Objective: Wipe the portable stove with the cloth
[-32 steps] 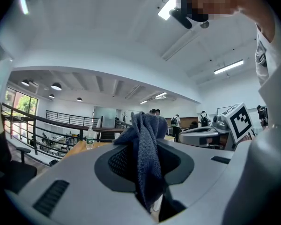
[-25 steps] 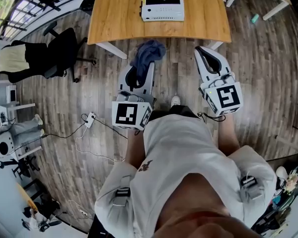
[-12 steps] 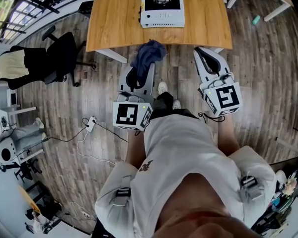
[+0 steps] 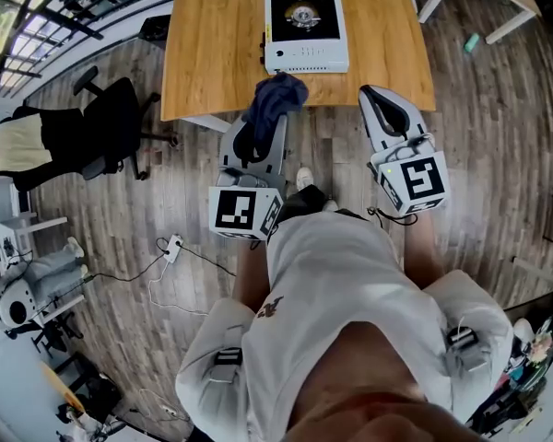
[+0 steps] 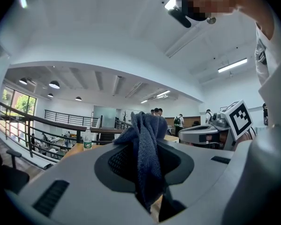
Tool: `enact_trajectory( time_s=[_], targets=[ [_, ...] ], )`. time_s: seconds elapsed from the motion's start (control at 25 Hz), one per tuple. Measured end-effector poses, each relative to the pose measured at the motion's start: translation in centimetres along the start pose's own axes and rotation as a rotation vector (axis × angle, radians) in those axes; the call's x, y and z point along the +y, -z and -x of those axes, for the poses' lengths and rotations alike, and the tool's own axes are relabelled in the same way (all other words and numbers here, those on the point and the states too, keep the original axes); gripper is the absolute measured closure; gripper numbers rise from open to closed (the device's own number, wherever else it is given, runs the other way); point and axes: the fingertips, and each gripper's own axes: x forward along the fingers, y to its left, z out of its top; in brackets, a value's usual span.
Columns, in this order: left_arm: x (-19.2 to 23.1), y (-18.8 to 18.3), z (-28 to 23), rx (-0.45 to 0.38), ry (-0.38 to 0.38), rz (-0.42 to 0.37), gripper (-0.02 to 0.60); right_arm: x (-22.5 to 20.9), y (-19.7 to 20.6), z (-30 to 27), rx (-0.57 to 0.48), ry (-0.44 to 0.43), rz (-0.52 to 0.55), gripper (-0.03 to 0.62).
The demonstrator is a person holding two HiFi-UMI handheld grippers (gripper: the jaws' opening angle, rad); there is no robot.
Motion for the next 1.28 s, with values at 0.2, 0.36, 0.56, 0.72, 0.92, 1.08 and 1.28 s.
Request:
enact_trajectory(
  time_s=[0.2, 0.36, 0.56, 0.72, 0.92, 1.08, 1.28],
  targets=[
    [2.9, 0.0, -2.2, 0.008, 0.029, 0.004, 0.468, -0.4, 0.0, -3.2, 0.01, 0.026, -0.006, 0.572],
    [4.4, 0.5, -3.7, 0.025, 0.058, 0.003, 0.468, -0.6, 0.4, -4.9, 0.024, 0.055, -0.023, 0.572],
    [5.7, 1.4, -5.7, 0.047, 0.104, 0.004, 0.468, -1.3, 1.2, -6.8, 0.043, 0.098, -0.034, 0.572],
    [6.1, 2.3, -7.1, 0.061, 0.143, 0.006, 0.468, -1.6, 1.9, -7.6, 0.059, 0.129, -0.038, 0.572],
    [5.8, 3.6, -9.2, 0.085, 0.194, 0.009, 0.468, -2.8, 3.2, -7.8, 0.094, 0.169, -0.053, 0.572],
    [5.2, 4.8, -10.8, 0.108, 0.224, 0.01, 0.468, -3.8, 4.2, -7.9, 0.111, 0.187, -0.062, 0.572],
    [4.6, 6.8, -12.9, 0.131, 0.252, 0.009, 0.468, -5.1, 6.6, -8.5, 0.145, 0.197, -0.094, 0.572]
  ],
)
